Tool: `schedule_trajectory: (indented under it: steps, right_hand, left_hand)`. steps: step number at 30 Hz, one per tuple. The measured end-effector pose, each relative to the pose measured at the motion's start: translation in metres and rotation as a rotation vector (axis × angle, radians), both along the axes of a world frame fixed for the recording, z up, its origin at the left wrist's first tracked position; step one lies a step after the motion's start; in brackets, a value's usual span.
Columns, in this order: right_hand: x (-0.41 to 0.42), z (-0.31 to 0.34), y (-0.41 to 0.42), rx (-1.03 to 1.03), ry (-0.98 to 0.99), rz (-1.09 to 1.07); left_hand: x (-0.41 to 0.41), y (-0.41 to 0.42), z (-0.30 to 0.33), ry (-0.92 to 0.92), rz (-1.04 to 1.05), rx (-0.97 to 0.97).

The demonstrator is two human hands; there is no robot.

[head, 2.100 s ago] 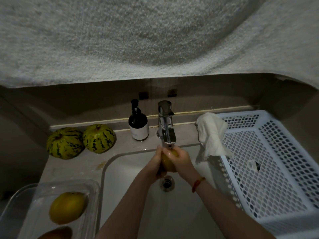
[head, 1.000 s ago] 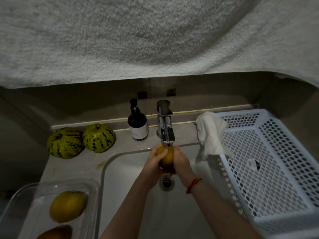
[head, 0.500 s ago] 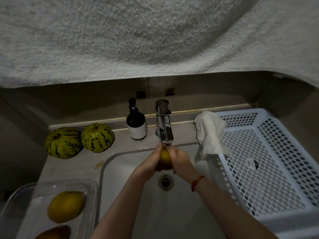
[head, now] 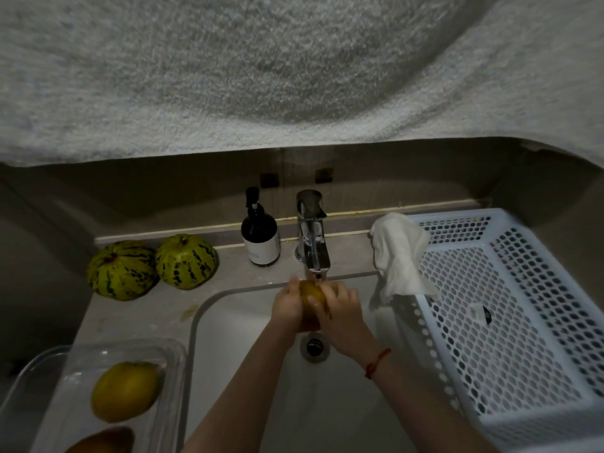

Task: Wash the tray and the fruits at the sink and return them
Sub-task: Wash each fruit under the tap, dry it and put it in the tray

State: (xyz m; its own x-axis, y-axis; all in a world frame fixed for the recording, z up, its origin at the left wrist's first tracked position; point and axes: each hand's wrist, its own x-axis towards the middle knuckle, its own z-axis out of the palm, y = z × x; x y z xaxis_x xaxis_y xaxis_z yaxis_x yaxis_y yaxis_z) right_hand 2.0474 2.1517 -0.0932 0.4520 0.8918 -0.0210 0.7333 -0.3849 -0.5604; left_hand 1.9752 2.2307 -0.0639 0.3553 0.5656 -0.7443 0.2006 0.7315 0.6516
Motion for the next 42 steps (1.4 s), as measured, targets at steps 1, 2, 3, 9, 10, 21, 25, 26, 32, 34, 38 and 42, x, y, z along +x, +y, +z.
schedule_trajectory:
  steps: [1,2,3,9,10,21,25,26,32,34,38,42]
  right_hand:
    - [0.000,0.002,0.000,0.035,0.103,0.027]
    - [-0.002,0.008,0.001,0.083,0.307,0.026]
    - [-0.003,0.012,0.004,0.136,0.530,-0.008]
    - [-0.007,0.023,0.036,0.210,1.074,-0.792]
    - [-0.009,0.025,0.039,0.210,1.089,-0.814]
    - [0.001,0.014,0.023,0.319,0.995,-0.215]
    - [-0.013,0.009,0.036,0.313,0.754,-0.483]
    - [-0.016,0.009,0.040,0.330,0.742,-0.548]
    - [-0.004,0.022,0.045,0.221,1.155,-0.765]
    - [-0.009,0.019,0.038,0.326,0.939,-0.651]
    - [-0.014,0.011,0.020,0.326,0.696,-0.320]
    - [-0.024,0.005,0.027,0.341,0.767,-0.625]
  left_hand:
    - [0.001,-0.001,0.000,0.005,0.064,-0.143]
    - [0.000,-0.003,-0.001,-0.020,0.090,-0.263]
    - [-0.001,-0.004,0.001,-0.059,0.093,-0.324]
    - [-0.002,-0.012,0.001,-0.186,-0.034,-0.150]
    - [-0.002,-0.012,0.002,-0.202,-0.002,-0.148]
    - [-0.004,0.004,0.005,-0.335,0.036,-0.268]
    - [0.013,-0.004,-0.002,-0.097,0.126,-0.080]
    - [0.014,-0.002,-0.003,-0.025,0.137,-0.020]
    - [0.010,-0.008,-0.001,0.074,-0.046,0.280]
    - [0.004,-0.008,0.009,-0.192,-0.018,-0.079]
    - [0.002,-0.001,0.000,-0.126,-0.057,-0.053]
    - [0.010,-0.007,-0.010,0.328,-0.125,0.337]
